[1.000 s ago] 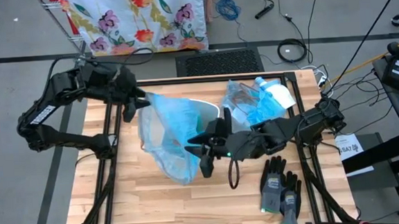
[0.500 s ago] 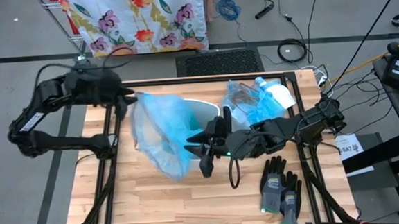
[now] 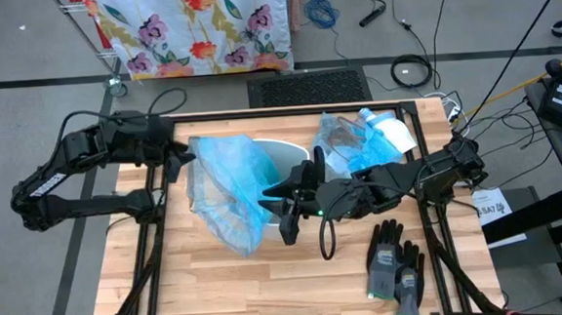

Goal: Place trash/remove bag and relplace
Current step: Insert the new blue trash bag into the white trash bin

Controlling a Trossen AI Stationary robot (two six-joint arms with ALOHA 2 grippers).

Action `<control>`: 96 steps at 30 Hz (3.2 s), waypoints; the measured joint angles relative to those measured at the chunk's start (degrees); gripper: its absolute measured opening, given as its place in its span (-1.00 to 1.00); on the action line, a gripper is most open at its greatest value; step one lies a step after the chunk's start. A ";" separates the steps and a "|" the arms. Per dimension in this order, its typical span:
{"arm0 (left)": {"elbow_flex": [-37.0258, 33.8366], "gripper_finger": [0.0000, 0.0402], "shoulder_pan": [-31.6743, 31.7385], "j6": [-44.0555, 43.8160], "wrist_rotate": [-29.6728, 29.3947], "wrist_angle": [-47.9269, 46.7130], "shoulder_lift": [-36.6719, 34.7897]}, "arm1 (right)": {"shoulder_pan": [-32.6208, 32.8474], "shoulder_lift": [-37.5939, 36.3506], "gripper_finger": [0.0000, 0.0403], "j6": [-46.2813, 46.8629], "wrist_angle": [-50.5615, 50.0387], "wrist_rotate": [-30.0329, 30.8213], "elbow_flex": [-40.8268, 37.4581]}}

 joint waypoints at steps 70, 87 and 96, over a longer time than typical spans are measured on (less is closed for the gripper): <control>6.21 -1.00 0.09 2.83 17.80 9.38 20.12 | -7.68 -1.29 -1.00 30.00 -42.30 15.40 0.07; 6.19 -0.95 0.02 8.14 5.72 8.84 22.45 | -10.54 -0.66 -1.00 31.59 -46.45 10.39 -0.04; 6.17 -0.92 -0.02 8.08 7.25 9.50 22.52 | -9.70 -5.15 -1.00 30.91 -45.38 13.71 -0.02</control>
